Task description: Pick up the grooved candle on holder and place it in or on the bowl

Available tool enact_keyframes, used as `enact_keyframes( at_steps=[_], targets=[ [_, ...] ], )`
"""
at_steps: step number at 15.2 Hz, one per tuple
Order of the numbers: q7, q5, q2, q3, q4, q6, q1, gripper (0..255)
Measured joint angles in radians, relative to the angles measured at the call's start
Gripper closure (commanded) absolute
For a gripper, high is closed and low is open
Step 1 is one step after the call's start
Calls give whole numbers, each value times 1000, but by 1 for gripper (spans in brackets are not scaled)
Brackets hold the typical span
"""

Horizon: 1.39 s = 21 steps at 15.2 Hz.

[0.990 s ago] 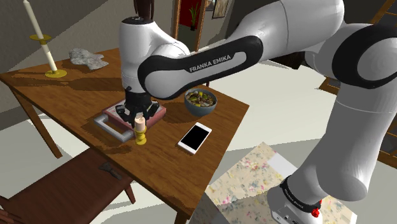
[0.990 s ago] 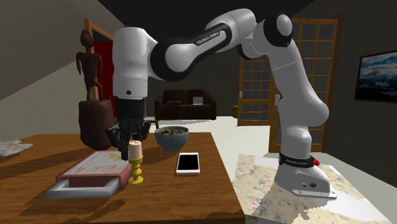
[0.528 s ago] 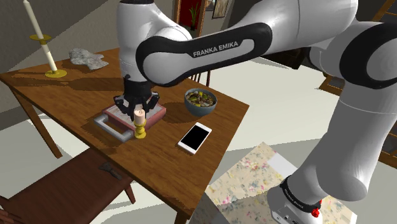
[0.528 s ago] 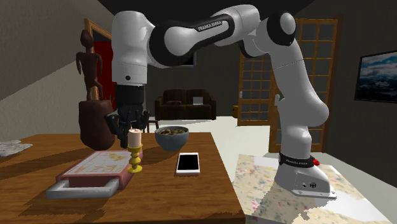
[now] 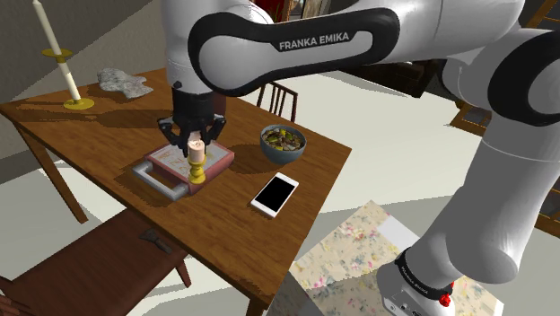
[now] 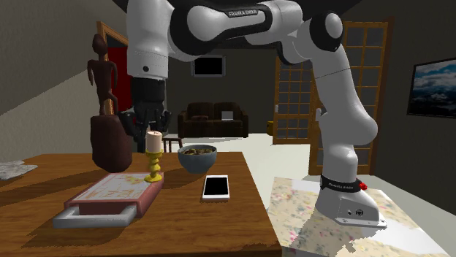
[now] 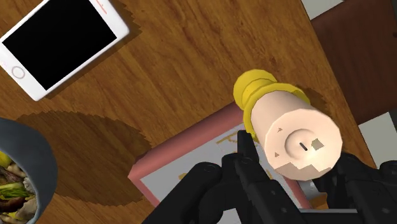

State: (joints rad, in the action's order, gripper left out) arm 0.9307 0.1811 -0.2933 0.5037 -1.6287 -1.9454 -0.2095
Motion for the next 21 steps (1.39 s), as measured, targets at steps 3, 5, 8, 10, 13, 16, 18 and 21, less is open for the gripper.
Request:
enact_keyframes(
  at_steps=[3, 5, 8, 10, 13, 16, 18, 21],
  targets=[
    [-2, -1, -2, 2, 41, 39, -4, 255],
    [-9, -5, 4, 2, 60, 63, -1, 255],
    [-9, -8, 9, 5, 96, 103, -5, 255],
    [-23, -17, 24, 3, 92, 112, 6, 255],
    [-86, -50, 77, -11, 45, 108, 55, 255],
    [-159, -78, 121, -33, -5, 93, 106, 255],
    [-211, -97, 150, -50, -31, 91, 138, 255],
    [-297, -128, 200, -81, -88, 78, 190, 255]
  ],
)
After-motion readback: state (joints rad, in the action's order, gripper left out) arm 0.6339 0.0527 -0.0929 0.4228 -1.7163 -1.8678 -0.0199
